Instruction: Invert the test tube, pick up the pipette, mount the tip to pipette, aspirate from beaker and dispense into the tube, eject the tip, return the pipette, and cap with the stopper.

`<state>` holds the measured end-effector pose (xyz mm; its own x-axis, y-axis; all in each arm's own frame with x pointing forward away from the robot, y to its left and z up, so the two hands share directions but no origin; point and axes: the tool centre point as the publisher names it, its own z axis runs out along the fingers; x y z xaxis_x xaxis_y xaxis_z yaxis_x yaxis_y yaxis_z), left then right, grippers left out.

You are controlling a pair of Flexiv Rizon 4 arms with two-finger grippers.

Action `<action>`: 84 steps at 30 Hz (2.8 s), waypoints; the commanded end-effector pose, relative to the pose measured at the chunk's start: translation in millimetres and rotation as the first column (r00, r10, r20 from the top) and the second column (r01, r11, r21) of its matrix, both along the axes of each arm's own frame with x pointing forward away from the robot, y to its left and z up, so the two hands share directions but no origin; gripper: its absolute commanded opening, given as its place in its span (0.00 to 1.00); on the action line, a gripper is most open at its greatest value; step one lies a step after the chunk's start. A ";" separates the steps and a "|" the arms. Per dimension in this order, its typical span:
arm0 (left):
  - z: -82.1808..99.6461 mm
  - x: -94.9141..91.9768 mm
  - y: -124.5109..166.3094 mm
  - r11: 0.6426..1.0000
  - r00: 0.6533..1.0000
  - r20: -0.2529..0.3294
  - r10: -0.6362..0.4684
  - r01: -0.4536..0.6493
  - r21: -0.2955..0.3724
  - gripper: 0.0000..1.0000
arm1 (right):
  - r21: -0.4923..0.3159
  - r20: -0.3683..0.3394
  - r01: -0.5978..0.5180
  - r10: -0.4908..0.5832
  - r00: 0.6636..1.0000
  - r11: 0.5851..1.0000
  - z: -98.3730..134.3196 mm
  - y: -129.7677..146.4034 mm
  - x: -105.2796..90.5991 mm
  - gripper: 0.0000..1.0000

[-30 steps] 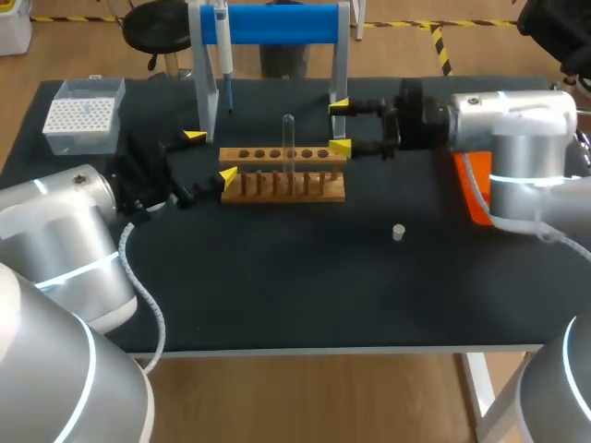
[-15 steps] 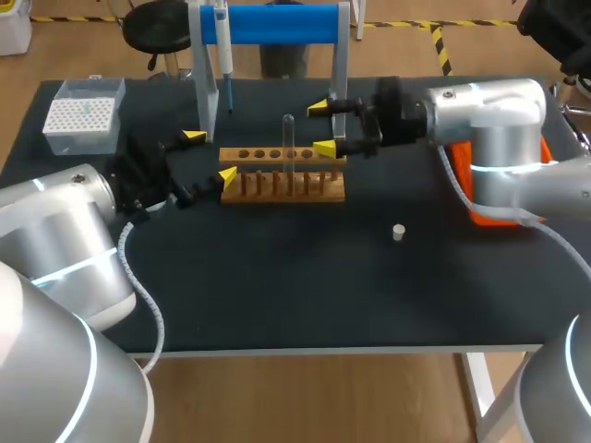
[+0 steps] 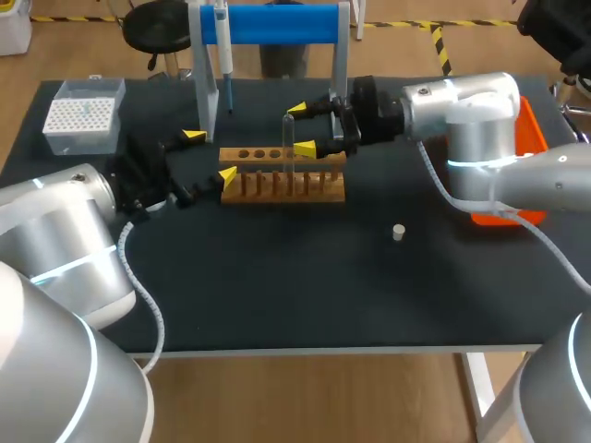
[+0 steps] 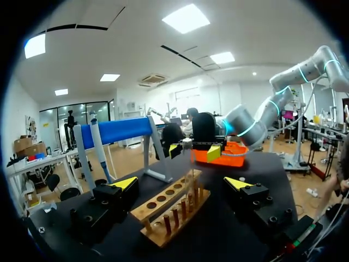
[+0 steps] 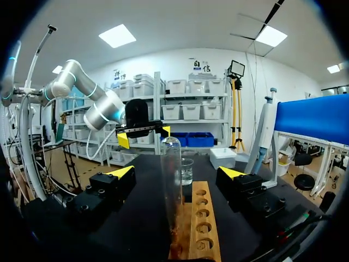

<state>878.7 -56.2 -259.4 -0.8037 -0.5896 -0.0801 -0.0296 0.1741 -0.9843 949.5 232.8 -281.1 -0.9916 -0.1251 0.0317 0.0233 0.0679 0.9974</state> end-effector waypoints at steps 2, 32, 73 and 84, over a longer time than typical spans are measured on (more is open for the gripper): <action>0.0 -0.9 -0.8 1.000 1.000 0.000 0.003 -0.003 0.001 1.00 | 0.001 -0.003 0.018 -0.018 1.000 1.000 -2.3 7.3 2.5 1.00; 0.0 -0.9 -0.8 1.000 1.000 0.000 0.003 -0.003 0.001 1.00 | 0.014 -0.002 0.043 -0.043 0.999 0.999 -2.4 19.9 -3.4 0.71; 0.0 -0.9 -0.8 1.000 1.000 0.000 0.003 -0.003 0.001 1.00 | 0.026 -0.004 0.054 -0.054 0.999 0.998 12.3 20.4 -1.8 0.00; 0.0 -0.9 -0.8 1.000 1.000 0.000 0.003 -0.003 0.001 1.00 | 0.031 0.013 0.057 -0.057 0.998 0.998 27.6 18.3 -2.6 0.00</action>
<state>878.9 -55.6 -259.4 -0.8054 -0.5874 -0.0797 -0.0298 0.1743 -0.9842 950.6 253.3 -258.8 -0.9968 -0.0778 0.0157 0.0135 0.0290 0.9995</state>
